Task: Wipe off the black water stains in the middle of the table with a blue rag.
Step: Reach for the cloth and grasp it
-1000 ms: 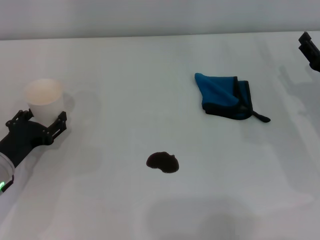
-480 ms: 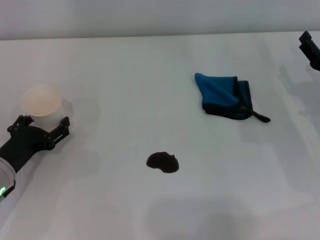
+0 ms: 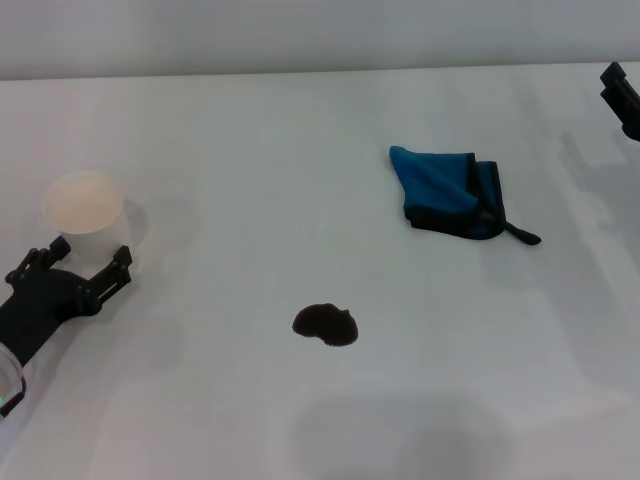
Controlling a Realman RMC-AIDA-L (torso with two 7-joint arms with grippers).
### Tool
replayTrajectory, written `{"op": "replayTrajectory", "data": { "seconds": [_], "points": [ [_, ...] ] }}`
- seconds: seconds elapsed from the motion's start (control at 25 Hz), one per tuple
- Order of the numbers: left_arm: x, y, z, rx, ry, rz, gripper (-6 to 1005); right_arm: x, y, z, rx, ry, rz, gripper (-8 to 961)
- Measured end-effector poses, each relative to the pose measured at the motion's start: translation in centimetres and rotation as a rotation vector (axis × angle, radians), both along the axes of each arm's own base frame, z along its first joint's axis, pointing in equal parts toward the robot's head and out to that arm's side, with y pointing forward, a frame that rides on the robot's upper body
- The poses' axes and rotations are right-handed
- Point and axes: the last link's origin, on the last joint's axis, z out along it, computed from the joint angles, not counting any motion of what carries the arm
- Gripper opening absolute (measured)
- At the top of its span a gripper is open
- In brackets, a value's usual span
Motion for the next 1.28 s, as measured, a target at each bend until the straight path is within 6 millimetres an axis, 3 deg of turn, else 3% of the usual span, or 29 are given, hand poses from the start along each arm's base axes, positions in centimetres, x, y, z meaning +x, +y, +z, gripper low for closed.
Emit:
{"op": "replayTrajectory", "data": {
  "seconds": [0.12,0.56,0.76,1.0,1.28],
  "points": [
    [-0.1,-0.5,0.1,0.005,-0.015,-0.005,891,0.0,0.0,0.1,0.001,-0.001,0.0,827],
    [-0.5,-6.2,1.0,0.071,-0.164,-0.06,891,-0.3,0.2,0.6,0.014,0.051,0.032,826],
    [-0.8,-8.1,2.2,0.14,-0.221,-0.064,892,-1.1,1.4,1.6,-0.126,0.123,0.116,825],
    [-1.7,-8.1,3.3,0.191,-0.265,-0.005,892,-4.9,5.0,3.5,-0.457,-0.044,0.213,824],
    [-1.6,-7.7,3.4,0.194,-0.265,-0.015,892,-10.7,8.7,4.7,-0.687,-0.243,0.189,816]
  ]
}}
